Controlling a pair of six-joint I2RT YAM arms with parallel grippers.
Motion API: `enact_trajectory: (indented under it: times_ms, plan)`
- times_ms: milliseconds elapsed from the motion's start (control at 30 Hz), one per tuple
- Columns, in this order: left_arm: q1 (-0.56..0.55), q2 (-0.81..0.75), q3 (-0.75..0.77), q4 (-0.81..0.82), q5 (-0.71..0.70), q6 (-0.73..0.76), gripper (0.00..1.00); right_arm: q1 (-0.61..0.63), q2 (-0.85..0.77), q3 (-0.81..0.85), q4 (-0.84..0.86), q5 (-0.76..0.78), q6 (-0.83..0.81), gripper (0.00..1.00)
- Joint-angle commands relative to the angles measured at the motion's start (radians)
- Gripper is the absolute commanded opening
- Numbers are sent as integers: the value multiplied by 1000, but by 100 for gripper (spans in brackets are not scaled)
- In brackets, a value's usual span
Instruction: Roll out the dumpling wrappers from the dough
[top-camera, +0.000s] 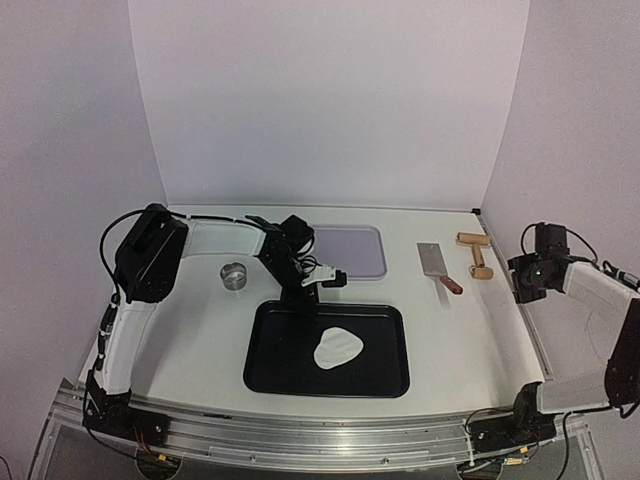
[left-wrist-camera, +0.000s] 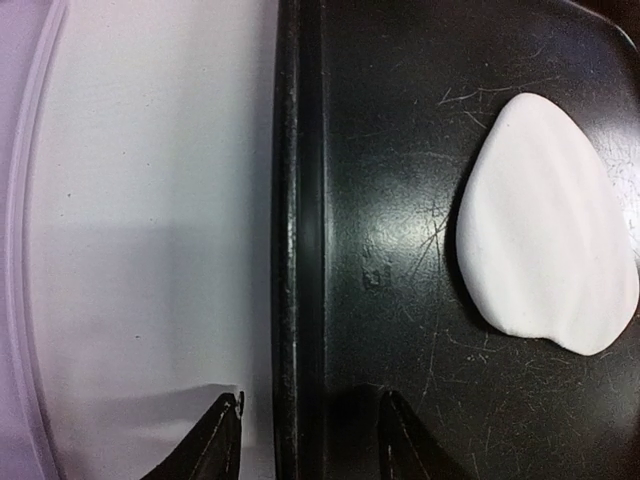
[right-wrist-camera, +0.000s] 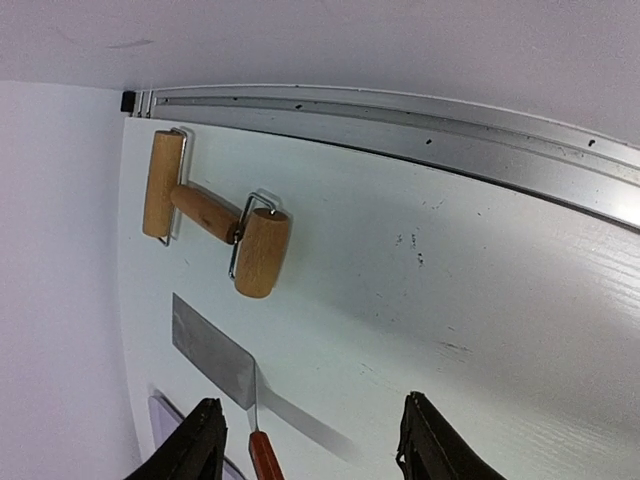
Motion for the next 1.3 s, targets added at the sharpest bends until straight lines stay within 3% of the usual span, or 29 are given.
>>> enact_trajectory:
  times_ms: [0, 167, 367, 467, 600, 733, 800, 933, 967, 1267]
  plan:
    - [-1, -21, 74, -57, -6, -30, 48, 21, -39, 70, -119, -19, -172, 59]
    - [1, -40, 104, -99, 25, -68, 51, 112, -41, 197, -213, 21, -350, 70]
    - [41, -119, 182, -161, 186, -166, 53, 375, 44, 419, -291, 102, -595, 73]
    - [104, -210, 172, -160, 232, -240, 63, 507, 95, 510, -297, 113, -683, 75]
    - [229, -335, 89, -134, 159, -311, 83, 699, 186, 609, -299, 146, -757, 75]
    - [370, -394, -28, -62, 14, -349, 88, 841, 318, 713, -300, 147, -762, 75]
    - [433, -377, -51, -54, -37, -381, 84, 901, 385, 773, -300, 148, -760, 73]
    - [493, -331, -98, -31, -83, -412, 57, 982, 510, 880, -300, 124, -761, 70]
    - [494, -323, -116, -21, -90, -406, 55, 991, 542, 904, -300, 109, -759, 70]
    - [494, -245, -201, 44, -164, -378, 52, 1027, 677, 984, -298, 49, -729, 69]
